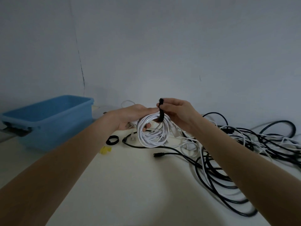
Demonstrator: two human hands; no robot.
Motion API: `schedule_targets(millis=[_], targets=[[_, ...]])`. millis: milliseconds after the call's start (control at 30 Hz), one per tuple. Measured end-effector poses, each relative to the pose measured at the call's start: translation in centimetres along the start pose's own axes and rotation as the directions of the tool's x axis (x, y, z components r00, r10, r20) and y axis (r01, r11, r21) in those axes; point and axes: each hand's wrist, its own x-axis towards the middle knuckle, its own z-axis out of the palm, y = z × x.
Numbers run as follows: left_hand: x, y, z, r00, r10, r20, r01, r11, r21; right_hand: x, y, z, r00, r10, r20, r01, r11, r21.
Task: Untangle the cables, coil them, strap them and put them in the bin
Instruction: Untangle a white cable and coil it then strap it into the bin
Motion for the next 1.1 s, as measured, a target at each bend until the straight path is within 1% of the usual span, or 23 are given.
schedule_targets(millis=[67, 167, 233, 333, 400, 467, 533, 667, 767, 867, 933, 1000, 1067, 1100], targets=[[0.1, 0.0, 0.1, 1.0, 0.014, 0.015, -0.014, 1.0, -0.003, -0.2, 0.3, 0.0, 1.0, 0.017, -0.013, -0.017, 1.0, -0.003], [0.4, 0.0, 0.3, 0.999, 0.032, 0.035, -0.032, 0.999, 0.016, -0.4, 0.4, 0.2, 0.998, 0.015, -0.056, -0.021, 0.995, -0.096], [0.6, 0.2, 0.4, 0.999, 0.04, 0.027, -0.041, 0.999, 0.028, -0.3, 0.5, 0.4, 0.994, 0.006, -0.106, -0.029, 0.976, -0.215], [0.7, 0.3, 0.6, 0.998, 0.043, 0.037, -0.046, 0.994, 0.094, 0.2, 0.8, 0.3, 0.984, -0.074, -0.161, -0.013, 0.874, -0.486], [0.9, 0.3, 0.9, 0.999, 0.037, 0.029, -0.041, 0.989, 0.144, 0.5, 1.2, 0.1, 0.973, -0.141, -0.182, 0.014, 0.824, -0.566], [1.0, 0.3, 1.1, 0.999, 0.037, 0.016, -0.039, 0.99, 0.138, 0.6, 1.5, 0.1, 0.963, -0.187, -0.194, 0.041, 0.812, -0.582], [1.0, 0.3, 1.2, 0.999, 0.049, 0.005, -0.05, 0.994, 0.094, 0.5, 1.7, 0.2, 0.951, -0.226, -0.21, 0.065, 0.813, -0.579], [1.3, 0.3, 1.7, 0.997, 0.059, -0.041, -0.059, 0.998, 0.005, 0.5, 1.8, 0.3, 0.906, -0.326, -0.27, 0.121, 0.811, -0.573], [1.7, 0.2, 2.1, 0.993, 0.052, -0.103, -0.053, 0.999, -0.004, 0.4, 1.8, 0.1, 0.873, -0.382, -0.302, 0.155, 0.806, -0.571], [1.7, 0.4, 2.4, 0.99, 0.049, -0.129, -0.048, 0.999, 0.015, 0.5, 2.0, -0.2, 0.866, -0.388, -0.317, 0.159, 0.812, -0.561], [1.5, 0.5, 2.6, 0.993, 0.053, -0.108, -0.053, 0.999, 0.0, 0.5, 2.0, -0.2, 0.87, -0.383, -0.311, 0.166, 0.821, -0.546], [1.3, 0.7, 2.8, 0.996, 0.05, -0.076, -0.053, 0.998, -0.039, 0.5, 1.7, -0.4, 0.872, -0.398, -0.285, 0.18, 0.802, -0.57], [1.4, 0.7, 2.9, 0.996, 0.044, -0.081, -0.046, 0.998, -0.029, 0.4, 1.4, -0.5, 0.864, -0.447, -0.232, 0.211, 0.74, -0.639], [1.4, 0.6, 2.9, 0.995, 0.044, -0.091, -0.045, 0.999, -0.009, 0.4, 1.2, -0.6, 0.857, -0.48, -0.186, 0.24, 0.692, -0.681]])
